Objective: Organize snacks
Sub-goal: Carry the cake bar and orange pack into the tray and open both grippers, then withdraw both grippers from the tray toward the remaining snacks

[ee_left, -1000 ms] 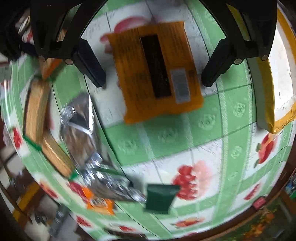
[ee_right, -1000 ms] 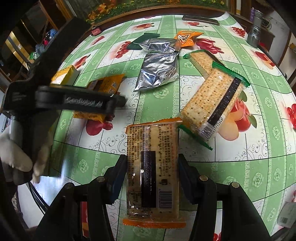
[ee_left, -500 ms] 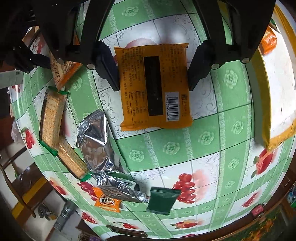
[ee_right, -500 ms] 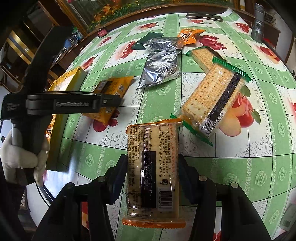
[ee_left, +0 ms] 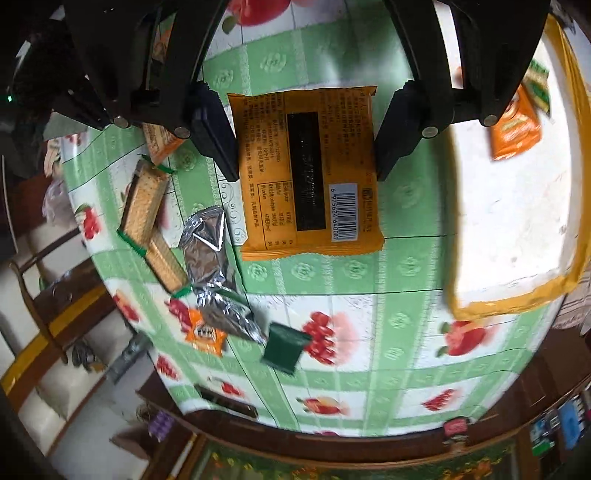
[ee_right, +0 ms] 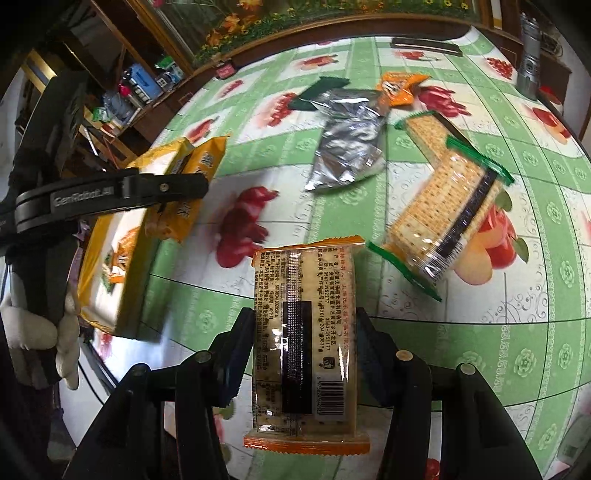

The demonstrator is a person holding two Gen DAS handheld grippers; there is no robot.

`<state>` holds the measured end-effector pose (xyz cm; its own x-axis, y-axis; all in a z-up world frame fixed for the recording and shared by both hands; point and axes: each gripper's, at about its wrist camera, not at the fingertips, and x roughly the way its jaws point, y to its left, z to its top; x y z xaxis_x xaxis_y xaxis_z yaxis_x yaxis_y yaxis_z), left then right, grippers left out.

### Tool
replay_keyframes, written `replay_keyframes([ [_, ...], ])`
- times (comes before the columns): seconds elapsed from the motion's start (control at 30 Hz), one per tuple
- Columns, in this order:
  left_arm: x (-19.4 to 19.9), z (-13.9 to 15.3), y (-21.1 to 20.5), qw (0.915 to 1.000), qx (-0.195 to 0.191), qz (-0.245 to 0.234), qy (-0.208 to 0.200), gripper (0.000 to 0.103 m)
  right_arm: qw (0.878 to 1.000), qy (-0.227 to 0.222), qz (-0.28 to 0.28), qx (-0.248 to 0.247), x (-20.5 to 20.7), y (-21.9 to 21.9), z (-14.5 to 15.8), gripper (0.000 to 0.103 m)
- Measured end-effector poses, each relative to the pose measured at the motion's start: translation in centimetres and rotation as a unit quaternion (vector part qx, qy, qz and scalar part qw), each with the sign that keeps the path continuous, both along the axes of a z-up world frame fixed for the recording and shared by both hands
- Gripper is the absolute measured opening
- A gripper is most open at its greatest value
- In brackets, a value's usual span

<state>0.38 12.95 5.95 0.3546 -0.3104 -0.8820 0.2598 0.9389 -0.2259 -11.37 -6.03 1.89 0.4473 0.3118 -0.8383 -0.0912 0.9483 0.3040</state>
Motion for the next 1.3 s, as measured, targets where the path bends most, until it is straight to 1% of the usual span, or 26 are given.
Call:
replay_keyframes([
  [0.03,0.0,0.3,0.3,1.0,-0.004,0.007,-0.003,0.07,1.0,-0.003,0.004,0.005,0.1,0.3,0.4,0.054],
  [0.13,-0.8,1.3,3.0,0.9993,-0.013,0.032,-0.013,0.071,1.0,-0.009,0.017,0.018,0.5,1.5,1.2,0.054],
  [0.23,-1.3,2.0,6.4,0.9979,-0.014,0.061,-0.02,0.071,0.999,-0.012,0.034,0.033,1.4,3.4,2.0,0.054],
  [0.33,-1.6,2.4,10.7,0.9951,-0.011,0.095,-0.024,0.071,0.997,-0.019,0.056,0.046,2.5,6.3,3.2,0.054],
  [0.47,-1.6,1.6,15.8,0.9914,-0.012,0.129,-0.015,0.071,0.994,-0.023,0.087,0.065,4.4,11.0,4.3,0.054],
  [0.53,-1.5,0.9,17.6,0.9905,-0.008,0.137,-0.009,0.071,0.992,-0.021,0.1,0.075,5.6,13.6,4.7,0.053],
  [0.67,-0.8,-1.0,20.4,0.9892,-0.007,0.146,0.013,0.071,0.99,-0.016,0.121,0.069,8.3,18.8,4.4,0.053],
  [0.83,0.0,-2.7,22.3,0.9894,-0.007,0.142,0.028,0.071,0.99,0.0,0.126,0.057,11.1,23.6,2.8,0.053],
  [0.9,0.2,-2.8,22.5,0.9904,-0.017,0.135,0.027,0.07,0.991,0.005,0.125,0.048,12.1,25.1,2.1,0.053],
  [0.97,0.4,-2.8,22.8,0.9903,-0.013,0.136,0.024,0.069,0.991,0.007,0.125,0.037,12.7,26.1,1.5,0.054],
  [1.07,0.6,-2.8,23.9,0.989,-0.044,0.138,0.03,0.069,0.992,0.008,0.12,0.047,13.1,26.2,1.1,0.056],
  [1.1,0.6,-2.7,24.0,0.989,-0.051,0.136,0.029,0.071,0.992,0.005,0.114,0.048,13.2,26.1,1.1,0.056],
  [1.17,0.6,-2.2,24.1,0.9891,-0.054,0.136,0.023,0.071,0.994,-0.004,0.108,0.034,13.2,25.9,1.4,0.056],
  [1.3,0.2,-0.5,24.2,0.9878,-0.065,0.142,0.002,0.071,0.994,-0.01,0.104,0.035,13.2,25.8,2.0,0.056],
])
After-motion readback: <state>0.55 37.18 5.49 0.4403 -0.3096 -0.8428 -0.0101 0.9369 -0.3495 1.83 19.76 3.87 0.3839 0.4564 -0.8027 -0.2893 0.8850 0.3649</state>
